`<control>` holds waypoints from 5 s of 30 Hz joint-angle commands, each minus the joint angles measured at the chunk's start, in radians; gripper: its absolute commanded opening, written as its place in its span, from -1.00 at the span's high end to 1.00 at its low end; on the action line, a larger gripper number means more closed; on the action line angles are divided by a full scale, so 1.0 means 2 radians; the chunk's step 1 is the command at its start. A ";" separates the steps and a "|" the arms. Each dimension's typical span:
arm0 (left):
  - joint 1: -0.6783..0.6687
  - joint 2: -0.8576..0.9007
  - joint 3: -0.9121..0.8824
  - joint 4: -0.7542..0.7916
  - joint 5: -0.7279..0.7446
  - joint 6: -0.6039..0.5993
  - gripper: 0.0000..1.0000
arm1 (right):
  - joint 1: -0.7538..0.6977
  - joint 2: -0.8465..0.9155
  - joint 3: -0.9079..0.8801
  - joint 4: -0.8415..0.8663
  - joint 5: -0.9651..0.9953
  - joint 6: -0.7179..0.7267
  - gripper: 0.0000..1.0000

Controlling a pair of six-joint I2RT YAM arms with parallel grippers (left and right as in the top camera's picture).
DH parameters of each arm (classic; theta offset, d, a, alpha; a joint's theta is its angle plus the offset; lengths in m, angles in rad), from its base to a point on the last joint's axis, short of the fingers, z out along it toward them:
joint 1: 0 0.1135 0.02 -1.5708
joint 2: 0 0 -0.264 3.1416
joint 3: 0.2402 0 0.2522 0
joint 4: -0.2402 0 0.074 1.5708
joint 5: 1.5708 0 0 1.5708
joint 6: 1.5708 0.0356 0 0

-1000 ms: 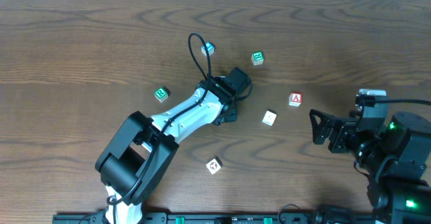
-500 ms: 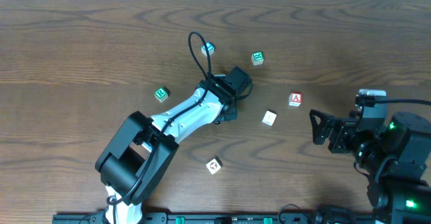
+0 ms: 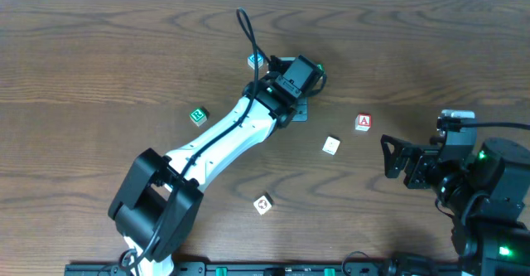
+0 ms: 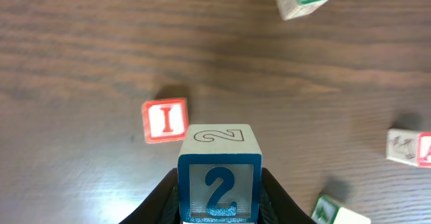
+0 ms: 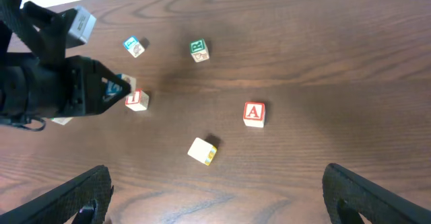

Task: Spell out Ai2
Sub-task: 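Grasp the blue '2' block with the left gripper, then place the '2' block right of the 'I' block and release, then retract the left arm and move the right gripper toward the red 'A' block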

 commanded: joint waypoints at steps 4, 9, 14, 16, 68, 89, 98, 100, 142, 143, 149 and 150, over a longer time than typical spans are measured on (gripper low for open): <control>-0.002 0.033 0.010 0.026 0.003 0.019 0.89 | -0.005 -0.001 0.008 0.003 0.002 -0.009 -0.99; -0.002 0.064 0.036 0.010 0.004 0.025 0.89 | -0.005 -0.001 0.009 0.006 0.002 -0.009 -0.99; -0.002 0.108 0.094 -0.028 0.002 0.035 0.89 | -0.005 -0.001 0.009 0.009 0.001 -0.008 -0.98; -0.002 0.120 0.109 -0.036 0.000 0.035 0.89 | -0.005 -0.001 0.009 0.008 0.001 -0.008 -0.98; 0.008 0.168 0.123 -0.065 0.023 -0.008 0.28 | -0.004 -0.001 0.009 -0.001 -0.002 0.007 -0.99; 0.003 0.112 0.123 -0.186 0.077 -0.008 0.47 | -0.004 0.084 0.009 -0.016 -0.003 0.020 -0.98; 0.114 -0.080 0.123 -0.277 0.011 -0.008 0.46 | 0.018 0.282 0.009 0.070 -0.023 0.019 -0.98; 0.159 -0.117 0.123 -0.290 0.011 0.006 0.46 | 0.044 0.320 0.014 0.080 0.004 0.020 -0.99; 0.297 -0.205 0.111 -0.316 -0.024 0.062 0.17 | 0.141 0.558 0.104 0.126 0.187 0.069 0.27; 0.297 -0.205 0.111 -0.316 -0.024 0.062 0.17 | 0.141 0.558 0.104 0.125 0.189 0.069 0.31; 0.297 -0.205 0.111 -0.316 -0.024 0.062 0.17 | 0.141 0.558 0.104 0.121 0.190 0.069 0.46; 0.297 -0.205 0.111 -0.316 -0.024 0.063 0.16 | 0.141 0.558 0.106 0.118 0.190 0.069 0.49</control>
